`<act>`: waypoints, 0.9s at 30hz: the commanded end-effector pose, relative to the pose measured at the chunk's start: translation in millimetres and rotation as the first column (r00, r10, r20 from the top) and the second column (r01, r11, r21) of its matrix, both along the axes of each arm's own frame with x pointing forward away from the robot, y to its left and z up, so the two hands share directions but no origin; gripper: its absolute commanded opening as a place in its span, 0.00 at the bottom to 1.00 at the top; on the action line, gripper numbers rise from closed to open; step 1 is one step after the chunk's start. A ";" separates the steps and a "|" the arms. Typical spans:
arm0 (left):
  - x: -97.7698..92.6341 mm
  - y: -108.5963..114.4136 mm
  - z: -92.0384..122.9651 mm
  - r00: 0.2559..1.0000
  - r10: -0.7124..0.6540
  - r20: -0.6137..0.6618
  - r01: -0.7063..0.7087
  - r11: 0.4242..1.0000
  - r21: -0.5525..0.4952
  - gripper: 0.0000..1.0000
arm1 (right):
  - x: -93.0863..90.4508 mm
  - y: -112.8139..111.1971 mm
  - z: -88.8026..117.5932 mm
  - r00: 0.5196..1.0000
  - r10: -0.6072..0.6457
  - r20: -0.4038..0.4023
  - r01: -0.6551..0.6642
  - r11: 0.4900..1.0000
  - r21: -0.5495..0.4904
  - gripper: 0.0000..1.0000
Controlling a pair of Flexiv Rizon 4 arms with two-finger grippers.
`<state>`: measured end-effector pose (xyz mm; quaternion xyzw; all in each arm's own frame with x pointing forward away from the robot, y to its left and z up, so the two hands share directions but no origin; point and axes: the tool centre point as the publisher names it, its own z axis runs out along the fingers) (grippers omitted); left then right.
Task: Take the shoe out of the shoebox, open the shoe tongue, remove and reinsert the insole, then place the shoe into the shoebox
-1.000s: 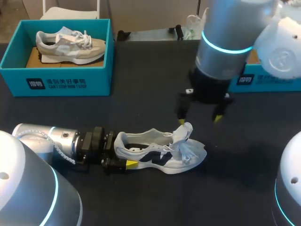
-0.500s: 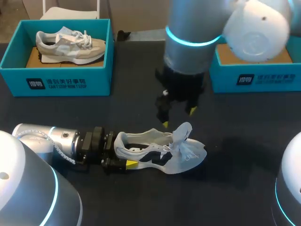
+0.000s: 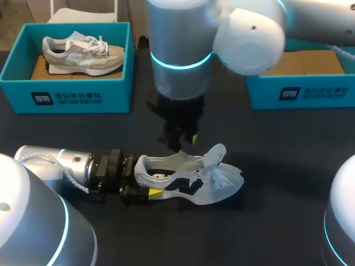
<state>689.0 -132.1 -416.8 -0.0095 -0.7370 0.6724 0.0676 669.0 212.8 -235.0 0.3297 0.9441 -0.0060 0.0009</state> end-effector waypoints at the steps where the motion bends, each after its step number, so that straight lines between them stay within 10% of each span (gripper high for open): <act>1: -0.4 -0.1 0.1 1.000 0.002 0.000 -0.002 1.000 0.000 0.00 | 1.0 7.1 -12.1 0.995 0.103 0.009 -0.103 0.993 0.048 0.00; 5: -0.4 -0.1 0.1 1.000 0.002 0.000 -0.002 1.000 0.000 0.00 | -3.8 12.3 -17.9 0.960 0.280 0.018 -0.279 0.947 0.160 0.00; 27: -0.4 -0.1 0.1 1.000 0.002 0.000 -0.002 1.000 0.000 0.00 | -1.1 29.4 -32.7 0.935 0.354 0.028 -0.355 0.930 0.094 0.00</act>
